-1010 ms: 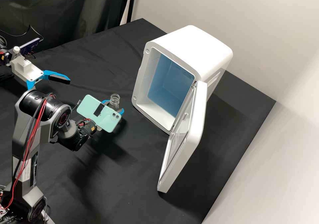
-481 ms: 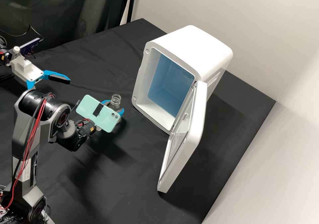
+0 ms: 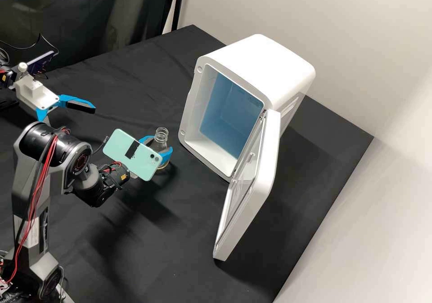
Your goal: Place the flask in the incubator
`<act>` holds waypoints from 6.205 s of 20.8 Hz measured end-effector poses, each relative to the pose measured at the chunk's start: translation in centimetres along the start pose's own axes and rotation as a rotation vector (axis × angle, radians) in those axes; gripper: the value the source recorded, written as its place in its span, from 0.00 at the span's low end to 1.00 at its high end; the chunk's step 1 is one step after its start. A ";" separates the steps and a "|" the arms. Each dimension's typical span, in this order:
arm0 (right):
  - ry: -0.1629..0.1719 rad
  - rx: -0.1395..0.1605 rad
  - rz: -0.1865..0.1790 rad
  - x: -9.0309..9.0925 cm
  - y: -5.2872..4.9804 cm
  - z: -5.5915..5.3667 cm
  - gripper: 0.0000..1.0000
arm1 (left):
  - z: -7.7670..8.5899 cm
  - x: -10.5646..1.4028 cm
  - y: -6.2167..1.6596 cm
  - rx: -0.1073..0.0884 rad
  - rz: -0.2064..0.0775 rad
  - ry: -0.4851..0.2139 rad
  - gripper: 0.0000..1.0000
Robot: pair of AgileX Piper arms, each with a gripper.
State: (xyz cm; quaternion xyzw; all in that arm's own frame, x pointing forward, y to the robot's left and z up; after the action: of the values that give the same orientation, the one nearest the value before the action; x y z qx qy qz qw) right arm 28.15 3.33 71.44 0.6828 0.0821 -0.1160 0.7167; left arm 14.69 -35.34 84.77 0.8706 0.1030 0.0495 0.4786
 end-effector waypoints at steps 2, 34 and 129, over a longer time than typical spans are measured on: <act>0.007 0.000 0.007 -0.1 0.1 -0.1 0.00 | 0.0 0.0 0.00 0.000 0.000 0.000 1.00; 0.017 0.071 0.203 -3.4 5.7 1.0 0.00 | 0.1 0.0 -0.01 0.001 -0.001 -0.005 1.00; -0.145 0.066 0.198 22.3 14.9 1.1 0.00 | -1.2 0.6 -0.76 -0.054 -0.039 0.033 1.00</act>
State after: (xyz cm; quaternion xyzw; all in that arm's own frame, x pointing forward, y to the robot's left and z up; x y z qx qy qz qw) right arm 53.63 1.64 79.69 0.7006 -0.0415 -0.0965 0.7057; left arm 14.98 -33.81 84.77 0.8543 0.1263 0.0574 0.5010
